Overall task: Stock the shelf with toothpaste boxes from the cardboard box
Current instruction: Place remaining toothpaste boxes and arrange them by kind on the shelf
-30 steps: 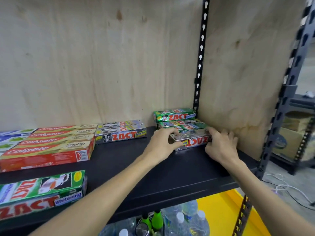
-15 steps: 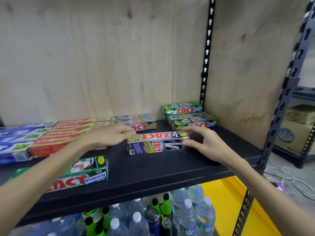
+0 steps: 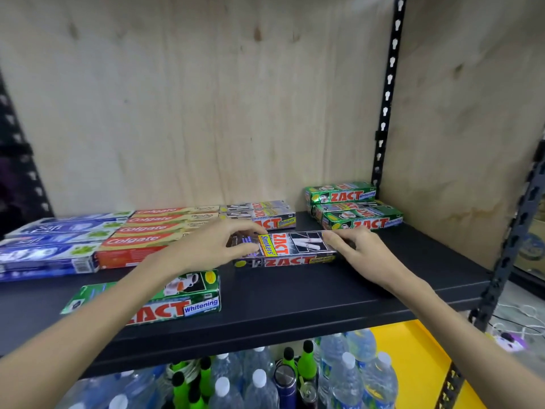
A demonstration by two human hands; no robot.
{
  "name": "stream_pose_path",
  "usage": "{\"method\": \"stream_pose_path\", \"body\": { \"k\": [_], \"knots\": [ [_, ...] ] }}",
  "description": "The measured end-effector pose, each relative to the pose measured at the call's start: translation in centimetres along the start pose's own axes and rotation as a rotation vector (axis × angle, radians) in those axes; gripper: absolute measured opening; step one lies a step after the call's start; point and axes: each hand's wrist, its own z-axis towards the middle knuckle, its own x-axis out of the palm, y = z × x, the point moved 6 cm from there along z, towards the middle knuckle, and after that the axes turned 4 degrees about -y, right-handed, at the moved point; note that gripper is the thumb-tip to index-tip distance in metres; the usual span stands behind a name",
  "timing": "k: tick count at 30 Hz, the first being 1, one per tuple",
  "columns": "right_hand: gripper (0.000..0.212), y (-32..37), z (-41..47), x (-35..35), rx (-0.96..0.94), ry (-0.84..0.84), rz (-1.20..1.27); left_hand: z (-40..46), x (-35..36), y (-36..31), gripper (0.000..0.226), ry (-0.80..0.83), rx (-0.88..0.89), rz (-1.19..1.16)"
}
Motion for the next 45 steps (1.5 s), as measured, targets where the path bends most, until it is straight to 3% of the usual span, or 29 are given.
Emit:
{"method": "stream_pose_path", "body": {
  "k": [3, 4, 6, 11, 14, 17, 20, 23, 27, 31, 33, 35, 37, 41, 45],
  "knots": [
    [0.030, -0.2, -0.1, -0.3, -0.038, -0.039, -0.012, 0.2, 1.0, 0.7, 0.059, 0.070, -0.049, 0.016],
    [0.044, 0.0, -0.2, -0.5, -0.053, -0.029, 0.000, 0.2, 1.3, 0.9, 0.063, 0.085, -0.074, 0.003],
    [0.058, 0.1, -0.5, -0.4, -0.042, 0.026, 0.003, 0.4, 1.4, 1.1, 0.060, 0.089, -0.083, -0.004],
    [0.057, 0.4, -1.8, -1.2, 0.005, 0.067, 0.078, 1.0, 1.1, 1.1, 0.051, 0.102, -0.062, 0.075],
    [0.049, 1.2, -2.9, -1.6, 0.022, 0.020, 0.104, 1.0, 0.6, 1.3, 0.036, -0.143, -0.123, 0.210],
    [0.043, 1.7, -4.2, -1.9, 0.057, -0.070, 0.131, 0.4, 1.0, 0.2, 0.020, -0.344, -0.223, 0.077],
    [0.048, 2.1, -5.2, -1.4, 0.050, -0.113, 0.133, 0.3, 2.8, -2.0, 0.032, -0.239, -0.322, -0.103],
    [0.039, 2.9, -5.6, -0.6, 0.023, -0.108, 0.213, 0.1, 4.0, -4.0, 0.051, -0.119, -0.362, -0.197],
    [0.023, 4.9, -6.6, 0.6, -0.103, 0.069, 0.259, -0.2, 4.4, -4.5, 0.080, -0.001, -0.365, -0.162],
    [0.027, 4.9, -6.1, 0.9, -0.117, 0.171, 0.199, -0.5, 3.8, -3.9, 0.068, 0.083, -0.329, -0.153],
    [0.027, 4.2, -5.0, 0.6, -0.068, 0.135, 0.194, -0.5, 3.4, -4.1, 0.051, 0.178, -0.313, -0.124],
    [0.027, 3.6, -3.7, 0.3, -0.035, 0.051, 0.126, -0.2, 2.8, -4.3, 0.060, 0.220, -0.274, -0.061],
    [0.035, 2.5, -2.2, 0.4, 0.008, -0.044, -0.003, 0.2, 2.3, -3.9, 0.065, 0.202, -0.253, -0.005],
    [0.071, 0.6, 0.5, 0.7, 0.128, -0.171, -0.099, 0.8, 1.6, -2.0, 0.068, 0.161, -0.198, 0.102],
    [0.079, 0.1, 3.0, 1.8, 0.080, -0.077, -0.062, 1.4, 0.8, 0.5, 0.061, 0.113, -0.164, 0.162]
  ]
}}
